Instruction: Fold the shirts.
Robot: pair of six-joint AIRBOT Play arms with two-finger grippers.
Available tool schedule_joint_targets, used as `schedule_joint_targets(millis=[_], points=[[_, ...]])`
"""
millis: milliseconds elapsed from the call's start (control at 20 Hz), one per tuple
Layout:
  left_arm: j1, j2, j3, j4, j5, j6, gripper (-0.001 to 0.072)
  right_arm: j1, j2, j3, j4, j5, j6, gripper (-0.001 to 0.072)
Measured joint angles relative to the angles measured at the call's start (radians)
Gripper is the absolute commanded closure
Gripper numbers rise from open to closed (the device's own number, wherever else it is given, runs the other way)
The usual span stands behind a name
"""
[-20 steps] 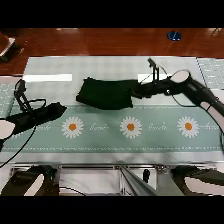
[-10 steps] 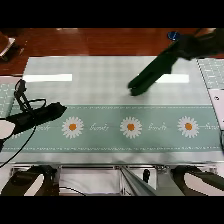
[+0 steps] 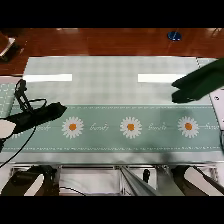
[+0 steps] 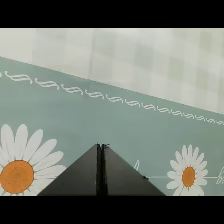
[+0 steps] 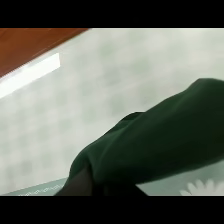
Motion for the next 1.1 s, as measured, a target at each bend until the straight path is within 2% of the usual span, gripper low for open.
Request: schedule_joint_targets(millis=[200,400,650,800,950,1000,1100], points=[[0.000,0.000,0.000,0.000,0.007,0.013,0.0685,-0.134,0.046,-0.028,-0.106,0.120,0.022,0.0691],[0.000,0.000,0.000,-0.001,0.030,0.017,0.0685,-0.175,0.124,-0.148,-0.335,0.201,0.030,0.0691],[0.000,0.000,0.000,0.000,0.047,0.018,0.0686,-0.187,0.263,-0.377,-0.705,0.212,0.075,0.0691],[0.000,0.000,0.000,0.000,0.052,0.018,0.0685,-0.189,0.352,-0.556,-0.851,0.198,0.109,0.0691],[0.000,0.000,0.000,0.000,0.052,0.018,0.0685,-0.189,0.442,-0.760,-0.935,0.176,0.135,0.0689],[0.000,0.000,0.000,0.000,0.052,0.018,0.0686,-0.189,0.471,-0.826,-0.952,0.165,0.143,0.0664],[0.000,0.000,0.000,0.000,0.052,0.018,0.0686,-0.189,0.517,-0.937,-0.989,0.151,0.162,0.0326]])
